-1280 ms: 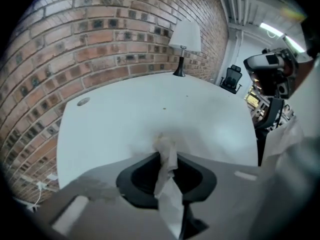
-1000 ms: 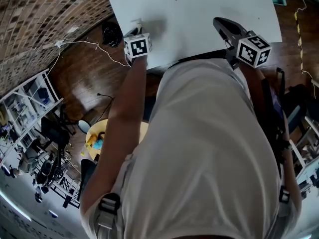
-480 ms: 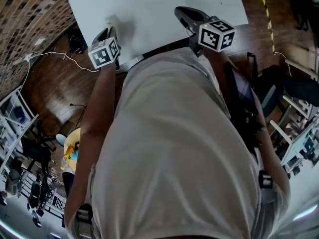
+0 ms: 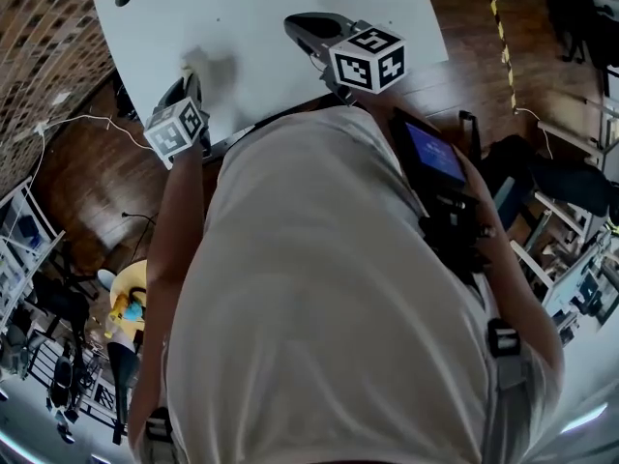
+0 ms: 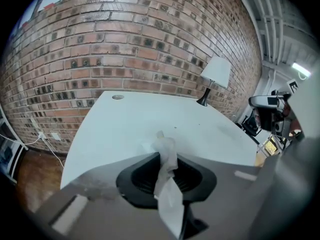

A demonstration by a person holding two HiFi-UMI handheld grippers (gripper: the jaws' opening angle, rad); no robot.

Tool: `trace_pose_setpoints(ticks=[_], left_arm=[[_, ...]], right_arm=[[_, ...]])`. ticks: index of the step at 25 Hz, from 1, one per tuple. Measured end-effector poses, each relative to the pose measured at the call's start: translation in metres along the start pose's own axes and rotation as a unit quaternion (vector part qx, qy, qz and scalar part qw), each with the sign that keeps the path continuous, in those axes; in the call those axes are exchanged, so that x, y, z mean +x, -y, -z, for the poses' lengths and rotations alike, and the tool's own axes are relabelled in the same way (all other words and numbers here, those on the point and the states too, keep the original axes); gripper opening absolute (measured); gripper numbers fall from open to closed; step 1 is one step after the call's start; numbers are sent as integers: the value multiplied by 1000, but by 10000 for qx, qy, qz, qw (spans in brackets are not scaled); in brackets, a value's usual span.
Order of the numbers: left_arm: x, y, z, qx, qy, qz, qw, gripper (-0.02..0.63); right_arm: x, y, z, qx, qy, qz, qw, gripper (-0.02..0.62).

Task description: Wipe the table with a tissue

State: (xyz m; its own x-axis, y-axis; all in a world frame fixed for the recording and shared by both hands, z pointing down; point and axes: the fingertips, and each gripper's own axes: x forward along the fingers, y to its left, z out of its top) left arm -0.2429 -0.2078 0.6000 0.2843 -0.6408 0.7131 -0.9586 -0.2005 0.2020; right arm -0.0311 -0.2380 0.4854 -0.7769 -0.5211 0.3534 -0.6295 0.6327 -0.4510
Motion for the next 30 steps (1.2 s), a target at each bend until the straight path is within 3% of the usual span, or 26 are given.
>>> trace_pose_setpoints(ticks=[3, 6, 10, 19, 22, 27, 30], left_arm=[[10, 23, 1, -172, 9, -24, 9998, 71], [27, 39, 2, -327, 117, 242, 9991, 71], [42, 55, -3, -585, 146, 356, 9975, 71], [86, 26, -51, -554, -71, 133, 9983, 71], [100, 21, -58, -406, -185, 16, 9990, 71], [118, 23, -65, 325, -566, -156, 9977, 71], [127, 24, -58, 466, -757, -262, 9957, 69]], right_arm=[[-14, 23, 1, 98, -77, -154, 9998, 8], [-21, 47, -1, 250, 29, -275, 9993, 8], [-35, 72, -8, 296, 73, -186, 9994, 8], [-48, 81, -2, 626, 78, -32, 9980, 8], [-59, 91, 3, 698, 102, 91, 9975, 8], [-77, 108, 1, 850, 262, 375, 9953, 8], [-87, 112, 2, 895, 304, 477, 9944, 8]])
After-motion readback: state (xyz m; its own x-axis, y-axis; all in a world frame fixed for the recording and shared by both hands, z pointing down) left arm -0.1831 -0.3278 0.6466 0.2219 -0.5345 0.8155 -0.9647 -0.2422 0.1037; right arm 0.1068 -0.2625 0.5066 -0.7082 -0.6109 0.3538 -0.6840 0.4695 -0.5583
